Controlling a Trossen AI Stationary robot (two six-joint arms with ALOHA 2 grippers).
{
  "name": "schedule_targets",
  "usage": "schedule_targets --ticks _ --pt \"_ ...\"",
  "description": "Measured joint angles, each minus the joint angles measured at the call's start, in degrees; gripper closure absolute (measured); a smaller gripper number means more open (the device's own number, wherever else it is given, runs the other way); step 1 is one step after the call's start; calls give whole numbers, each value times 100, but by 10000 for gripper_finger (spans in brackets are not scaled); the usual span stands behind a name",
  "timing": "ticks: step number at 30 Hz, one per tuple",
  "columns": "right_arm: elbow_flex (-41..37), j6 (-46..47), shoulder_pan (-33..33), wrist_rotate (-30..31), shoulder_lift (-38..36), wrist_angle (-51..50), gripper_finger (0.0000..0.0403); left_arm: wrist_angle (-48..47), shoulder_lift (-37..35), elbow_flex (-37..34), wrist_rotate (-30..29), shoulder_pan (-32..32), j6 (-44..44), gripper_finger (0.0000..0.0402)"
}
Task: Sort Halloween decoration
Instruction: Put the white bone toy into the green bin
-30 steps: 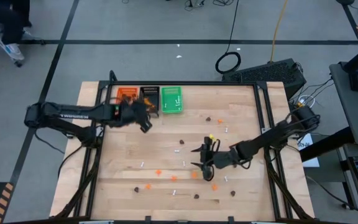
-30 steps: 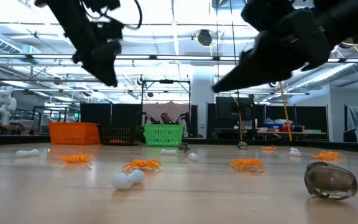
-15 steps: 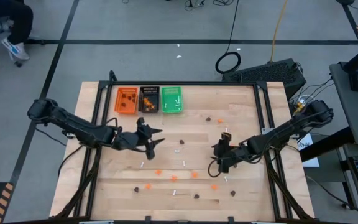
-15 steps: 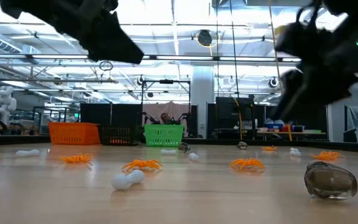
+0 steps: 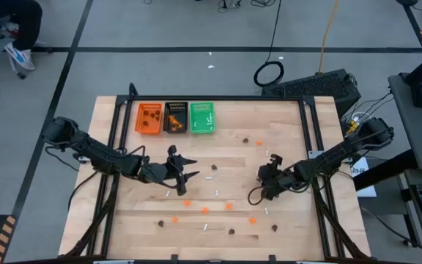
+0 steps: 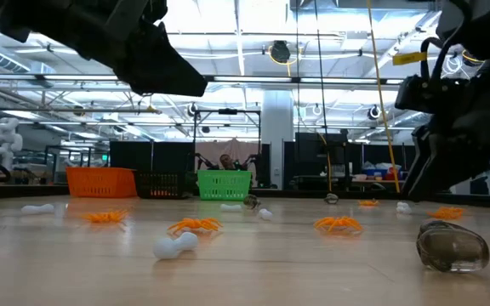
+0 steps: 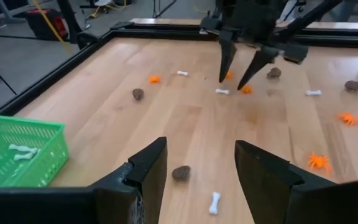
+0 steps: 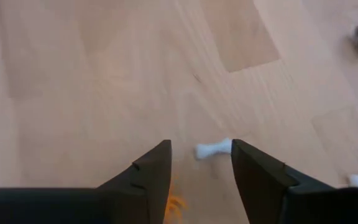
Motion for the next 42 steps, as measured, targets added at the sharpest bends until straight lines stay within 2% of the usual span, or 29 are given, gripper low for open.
schedule_targets --ticks 12,21,29,36,42 --pt "-306 210 0 146 0 241 264 4 0 0 9 2 4 215" --pt "-591 11 -2 151 0 1121 264 -2 0 0 16 4 7 215" --pt "-600 127 -2 131 10 1121 264 -5 0 0 49 7 7 215" --pt "-595 173 -4 192 326 1267 264 -7 0 0 49 7 7 215" --pt "-600 -73 -17 221 541 1863 264 -9 0 2 46 7 7 215"
